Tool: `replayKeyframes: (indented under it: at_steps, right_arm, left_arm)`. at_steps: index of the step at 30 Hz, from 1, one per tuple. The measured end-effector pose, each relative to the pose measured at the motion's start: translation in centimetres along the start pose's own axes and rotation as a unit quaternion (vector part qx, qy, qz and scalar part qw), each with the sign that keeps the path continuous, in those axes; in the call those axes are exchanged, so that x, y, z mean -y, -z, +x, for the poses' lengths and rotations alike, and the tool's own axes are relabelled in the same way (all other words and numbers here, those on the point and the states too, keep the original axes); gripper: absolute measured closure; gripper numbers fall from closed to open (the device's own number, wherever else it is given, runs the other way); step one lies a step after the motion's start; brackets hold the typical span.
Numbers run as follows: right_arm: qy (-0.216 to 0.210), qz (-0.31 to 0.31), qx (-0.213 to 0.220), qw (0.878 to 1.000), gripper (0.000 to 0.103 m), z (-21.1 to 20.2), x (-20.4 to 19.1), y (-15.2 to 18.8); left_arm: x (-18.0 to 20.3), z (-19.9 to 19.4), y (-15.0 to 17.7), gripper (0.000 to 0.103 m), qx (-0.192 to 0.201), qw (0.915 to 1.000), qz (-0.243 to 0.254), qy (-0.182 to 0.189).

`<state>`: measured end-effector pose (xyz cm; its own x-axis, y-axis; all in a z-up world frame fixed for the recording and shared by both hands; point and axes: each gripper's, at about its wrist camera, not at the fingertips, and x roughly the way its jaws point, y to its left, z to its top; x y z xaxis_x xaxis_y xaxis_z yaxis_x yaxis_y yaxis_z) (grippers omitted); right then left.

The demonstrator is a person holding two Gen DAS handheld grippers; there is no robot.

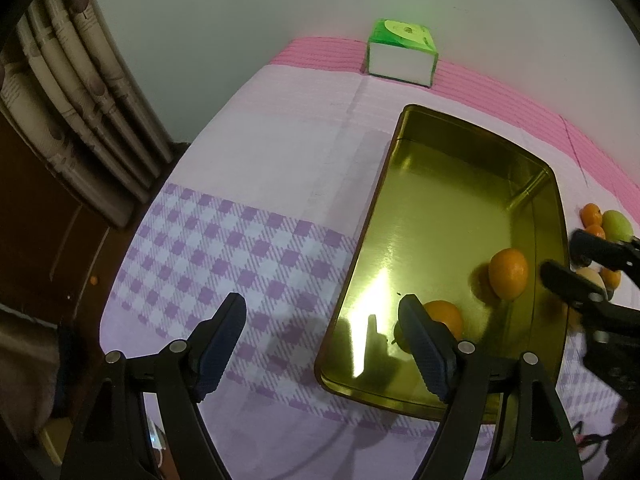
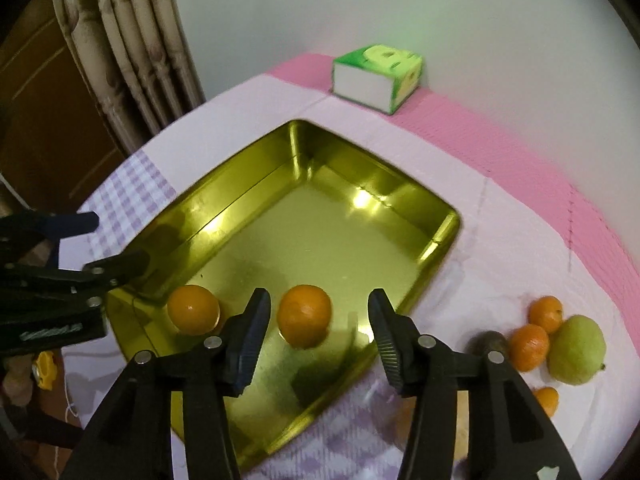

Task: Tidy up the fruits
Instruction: 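Move the right tool to the dark brown fruit and grasp it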

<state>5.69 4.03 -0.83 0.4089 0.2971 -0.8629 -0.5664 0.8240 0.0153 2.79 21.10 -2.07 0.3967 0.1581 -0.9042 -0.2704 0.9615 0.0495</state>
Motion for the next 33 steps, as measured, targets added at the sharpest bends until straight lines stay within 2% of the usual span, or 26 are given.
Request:
replayKeyframes:
  at_steps: [8, 17, 24, 33]
  right_arm:
    - [0.037, 0.051, 0.009, 0.998, 0.049, -4.1, 5.3, 3.9]
    - [0.072, 0.111, -0.011, 0.991, 0.048, -6.6, 11.2, 9.9]
    - [0.065, 0.145, -0.031, 0.987, 0.048, -6.0, 12.7, 13.3]
    - [0.054, 0.146, -0.042, 0.987, 0.048, -3.5, 12.8, 13.5]
  left_arm:
    - [0.0, 0.0, 0.0, 0.024, 0.0, 1.0, 0.0, 0.0]
    - [0.2, 0.0, 0.1, 0.024, 0.001, 1.0, 0.006, -0.004]
    - [0.6, 0.0, 0.1, 0.024, 0.003, 0.9999, 0.012, -0.007]
    - [1.8, -0.5, 0.2, 0.024, 0.011, 0.9995, 0.029, -0.005]
